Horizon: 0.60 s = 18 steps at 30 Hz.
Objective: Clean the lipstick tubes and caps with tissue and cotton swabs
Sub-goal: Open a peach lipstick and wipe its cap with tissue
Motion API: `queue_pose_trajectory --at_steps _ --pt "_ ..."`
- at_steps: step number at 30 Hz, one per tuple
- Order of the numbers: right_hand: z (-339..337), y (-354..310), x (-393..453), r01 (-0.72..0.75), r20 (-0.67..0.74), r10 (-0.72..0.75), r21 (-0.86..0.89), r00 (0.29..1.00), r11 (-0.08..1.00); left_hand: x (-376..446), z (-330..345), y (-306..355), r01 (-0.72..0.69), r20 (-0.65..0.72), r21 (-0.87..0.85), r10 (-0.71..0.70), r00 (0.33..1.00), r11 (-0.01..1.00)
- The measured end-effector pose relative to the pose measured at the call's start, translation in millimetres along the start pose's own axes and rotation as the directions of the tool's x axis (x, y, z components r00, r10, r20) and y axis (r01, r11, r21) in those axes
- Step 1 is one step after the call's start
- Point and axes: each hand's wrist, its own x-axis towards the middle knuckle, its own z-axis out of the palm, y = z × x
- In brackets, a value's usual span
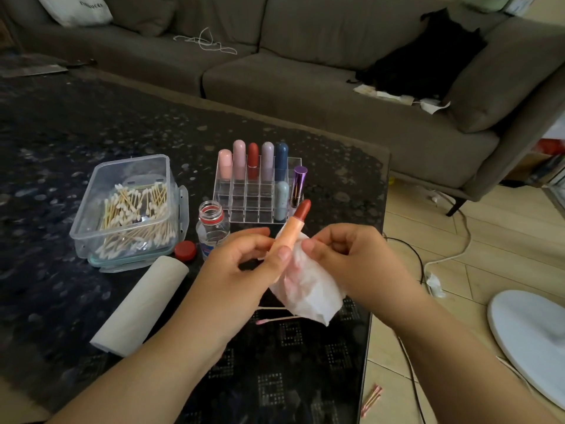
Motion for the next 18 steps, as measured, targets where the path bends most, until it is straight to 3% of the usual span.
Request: queue_pose_trajectory --at_steps 4,8,11,15,18 --pt "-4.3 -2.0 -5.5 -0.018 0.112 -0.002 0.183 0.994 0.983 -1.2 1.4 5.9 0.102 0.120 -0.228 -0.076 0.990 0.968" --pt "-8.9 -1.3 -9.9 -0.089 0.231 0.010 0.336 0.973 0.938 -1.8 0.4 5.6 0.106 0.093 -0.288 -0.082 0.992 0.952" --pt "-9.1 -3.0 -10.0 -0.079 0.109 0.041 0.370 0.993 0.926 -2.4 0.6 5.8 0.121 0.078 -0.277 -0.103 0.992 0.953" --pt "-11.2 -3.0 -6.7 -0.037 -0.166 0.071 0.198 0.984 0.980 -5.6 2.3 3.4 0.050 0.041 -0.109 -0.046 0.998 0.993" --pt "-7.1 -5.2 -8.3 -0.022 -0.110 0.062 0.332 0.992 0.943 -7.2 3.5 4.3 0.023 0.058 -0.091 -0.017 0.998 0.996"
